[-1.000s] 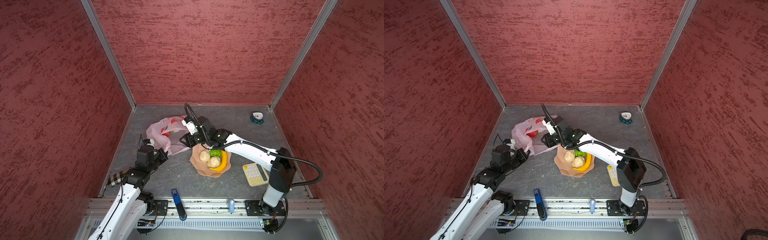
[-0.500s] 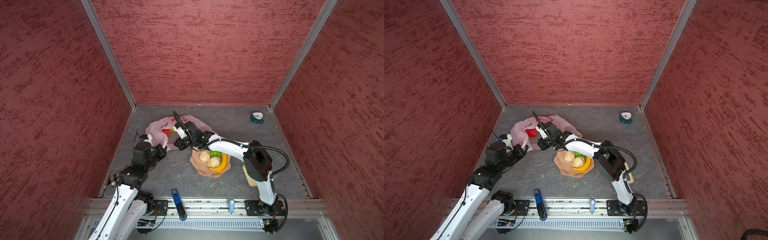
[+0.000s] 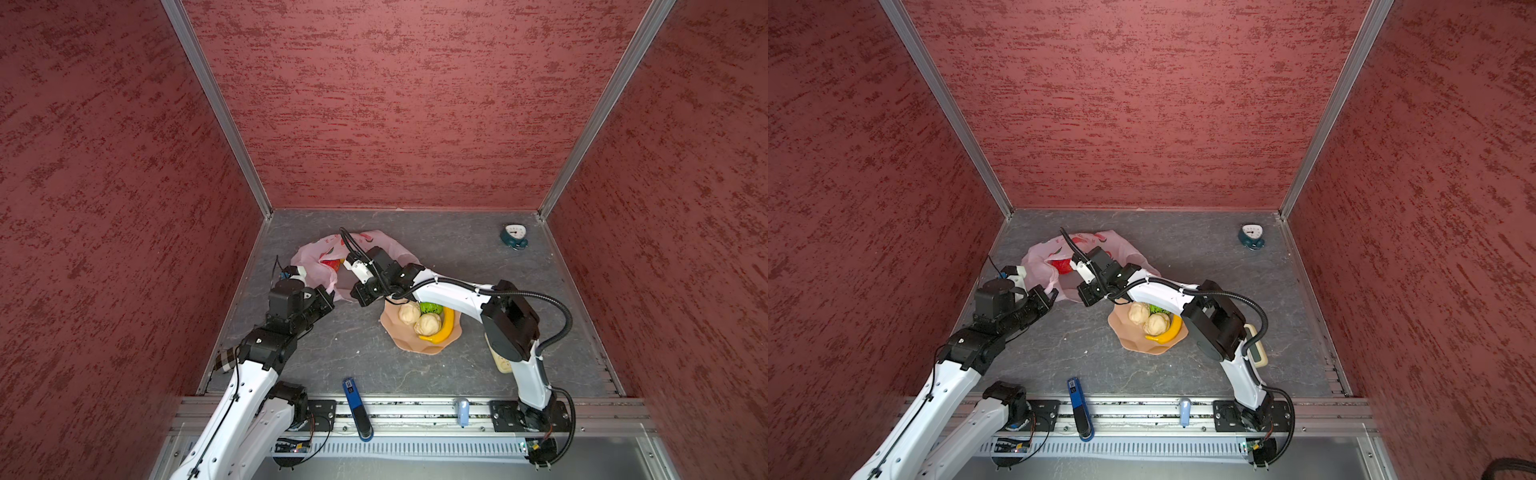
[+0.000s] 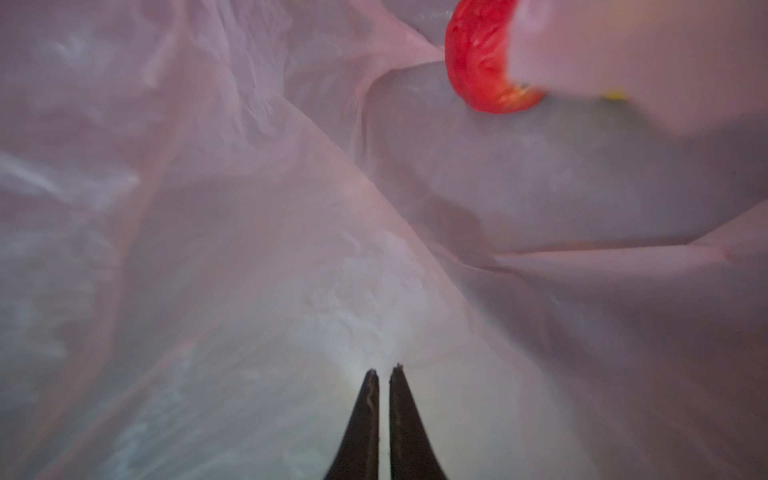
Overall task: Take the fake fruits out of the plastic bag
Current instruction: 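Reach the right gripper back into the bag toward the red and yellow fruits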
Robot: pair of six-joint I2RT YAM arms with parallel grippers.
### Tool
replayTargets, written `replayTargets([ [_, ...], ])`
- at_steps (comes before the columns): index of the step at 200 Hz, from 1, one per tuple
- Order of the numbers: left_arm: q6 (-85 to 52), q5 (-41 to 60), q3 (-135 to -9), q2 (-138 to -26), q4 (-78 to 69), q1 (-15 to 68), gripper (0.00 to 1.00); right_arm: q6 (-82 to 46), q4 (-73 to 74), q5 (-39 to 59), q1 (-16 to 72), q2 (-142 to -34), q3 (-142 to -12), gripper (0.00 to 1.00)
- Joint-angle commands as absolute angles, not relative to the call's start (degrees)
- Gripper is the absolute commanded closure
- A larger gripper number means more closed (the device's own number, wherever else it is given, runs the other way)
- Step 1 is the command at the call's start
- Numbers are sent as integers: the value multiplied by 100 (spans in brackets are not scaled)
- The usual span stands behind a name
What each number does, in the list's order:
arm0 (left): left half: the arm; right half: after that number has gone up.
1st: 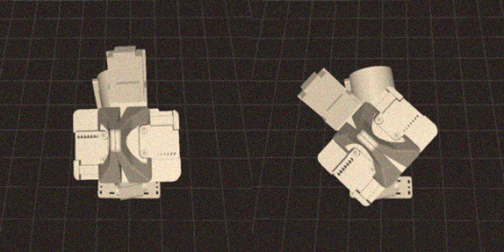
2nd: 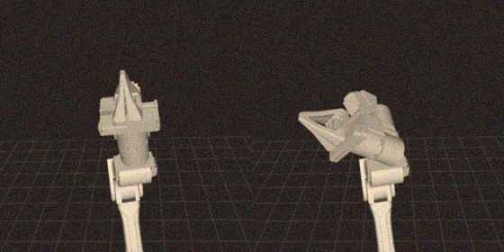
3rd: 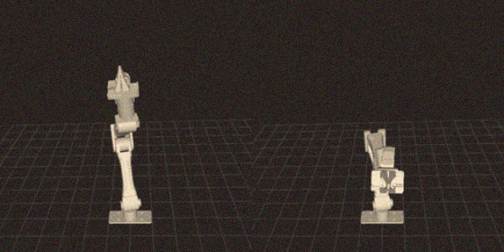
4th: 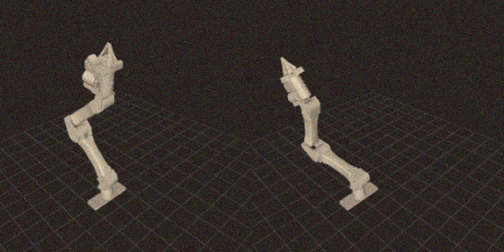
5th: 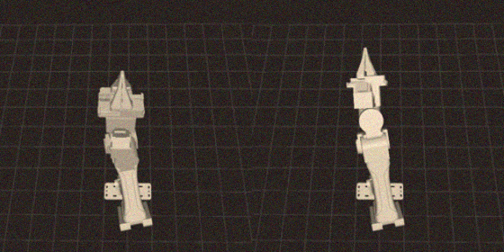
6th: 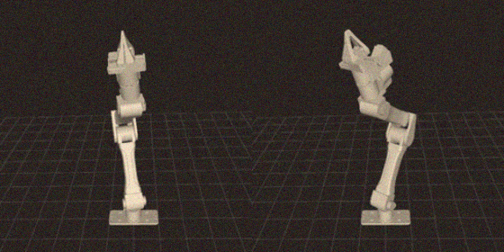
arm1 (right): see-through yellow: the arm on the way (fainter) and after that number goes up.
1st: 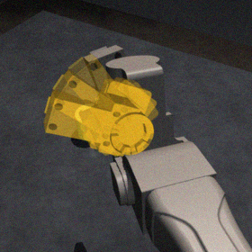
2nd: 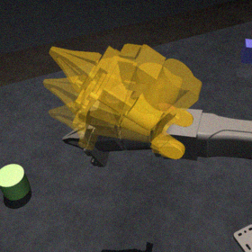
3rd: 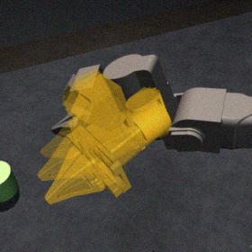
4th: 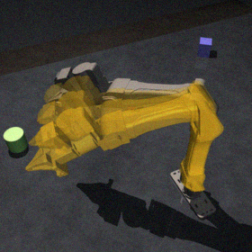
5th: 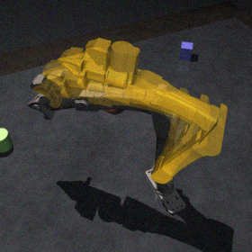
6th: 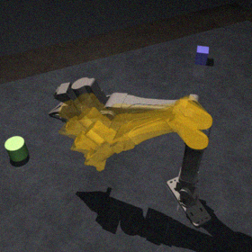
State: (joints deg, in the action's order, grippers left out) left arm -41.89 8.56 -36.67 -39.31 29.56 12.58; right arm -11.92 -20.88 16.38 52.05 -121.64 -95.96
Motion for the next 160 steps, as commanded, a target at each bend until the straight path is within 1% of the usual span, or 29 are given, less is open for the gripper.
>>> replayTargets([
  [1,-4117,840,-3784,-3869,2883,1228,93,-904,-2349,1665,5230,-12460,-9938,90],
  [44,-4136,901,-3667,-3664,2935,1230,93,-886,-2447,1647,5229,-12937,-10462,88],
  [94,-4106,1027,-3414,-3286,3493,1228,93,-1286,-2500,1326,5211,-13616,-11584,83],
  [113,-4121,1040,-3304,-3151,3675,1227,93,-1498,-2357,1011,5211,-13786,-11838,80],
  [119,-4139,1038,-3260,-3102,3700,1230,93,-1555,-2283,884,5212,-13822,-11883,79],
  [129,-4186,1049,-3191,-3028,3744,1221,93,-1706,-2119,593,5217,-13867,-11908,73],
  [143,-4232,1060,-3090,-2944,3773,1234,93,-1863,-1855,253,5212,-13913,-11894,70],
  [160,-4270,1115,-2974,-2860,3771,1228,93,-1976,-1574,-33,5201,-14012,-11934,61],
])
